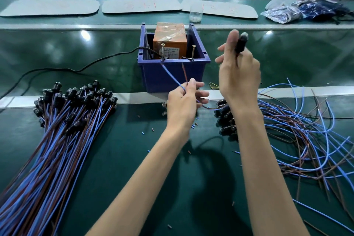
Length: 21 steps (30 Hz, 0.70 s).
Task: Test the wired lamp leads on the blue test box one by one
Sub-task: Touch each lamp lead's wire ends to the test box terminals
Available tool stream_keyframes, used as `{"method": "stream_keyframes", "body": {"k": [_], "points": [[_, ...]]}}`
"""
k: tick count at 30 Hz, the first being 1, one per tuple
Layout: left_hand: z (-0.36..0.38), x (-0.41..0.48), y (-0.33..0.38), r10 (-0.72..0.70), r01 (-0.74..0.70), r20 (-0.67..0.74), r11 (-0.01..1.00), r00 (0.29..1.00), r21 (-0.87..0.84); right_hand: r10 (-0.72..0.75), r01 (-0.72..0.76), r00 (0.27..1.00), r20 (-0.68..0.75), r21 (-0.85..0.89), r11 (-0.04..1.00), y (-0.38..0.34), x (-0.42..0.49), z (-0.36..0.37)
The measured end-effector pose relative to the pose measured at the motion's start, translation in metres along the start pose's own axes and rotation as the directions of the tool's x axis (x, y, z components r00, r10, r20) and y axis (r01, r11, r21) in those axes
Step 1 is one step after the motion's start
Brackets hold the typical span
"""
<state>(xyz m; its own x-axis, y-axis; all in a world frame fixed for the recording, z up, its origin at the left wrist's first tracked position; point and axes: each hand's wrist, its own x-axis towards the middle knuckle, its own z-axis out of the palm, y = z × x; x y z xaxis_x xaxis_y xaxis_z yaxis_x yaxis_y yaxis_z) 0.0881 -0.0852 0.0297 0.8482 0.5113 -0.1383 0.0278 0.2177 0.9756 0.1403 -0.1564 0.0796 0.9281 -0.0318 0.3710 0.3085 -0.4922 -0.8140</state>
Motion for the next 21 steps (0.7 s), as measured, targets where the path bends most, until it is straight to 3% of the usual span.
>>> {"method": "stream_keyframes", "body": {"k": [3,7,10,13,15,17,19,21], "points": [[0.011,-0.007,-0.006,-0.156,0.139,-0.073,0.971,0.985,-0.194,-0.059,0.052,0.996,-0.074,-0.096,0.994,0.0,0.004,-0.009],[0.021,-0.018,-0.014,-0.301,0.275,-0.119,0.941,0.946,-0.196,0.007,-0.007,1.0,-0.004,0.001,1.0,-0.001,0.005,-0.019],[0.028,-0.025,-0.012,-0.455,0.44,0.065,0.801,0.888,-0.406,0.023,-0.032,0.998,0.065,0.141,0.99,-0.007,0.006,-0.02],[0.034,-0.032,-0.01,-0.5,0.595,0.326,0.626,0.802,-0.505,-0.097,0.092,0.995,0.023,0.153,0.984,-0.014,0.001,-0.016],[0.036,-0.038,-0.008,-0.429,0.643,0.497,0.636,0.754,-0.426,-0.265,0.266,0.964,-0.026,0.075,0.961,-0.019,-0.006,-0.013],[0.034,-0.047,-0.003,-0.331,0.67,0.699,0.687,0.634,-0.282,-0.417,0.416,0.909,-0.023,-0.042,0.908,-0.024,-0.013,-0.01],[0.03,-0.055,0.002,-0.292,0.657,0.831,0.746,0.474,-0.112,-0.464,0.462,0.886,0.024,-0.131,0.877,-0.023,-0.014,-0.01],[0.032,-0.055,-0.003,-0.301,0.566,0.852,0.824,0.428,0.007,-0.48,0.475,0.876,0.042,-0.24,0.847,-0.018,-0.009,-0.014]]}}
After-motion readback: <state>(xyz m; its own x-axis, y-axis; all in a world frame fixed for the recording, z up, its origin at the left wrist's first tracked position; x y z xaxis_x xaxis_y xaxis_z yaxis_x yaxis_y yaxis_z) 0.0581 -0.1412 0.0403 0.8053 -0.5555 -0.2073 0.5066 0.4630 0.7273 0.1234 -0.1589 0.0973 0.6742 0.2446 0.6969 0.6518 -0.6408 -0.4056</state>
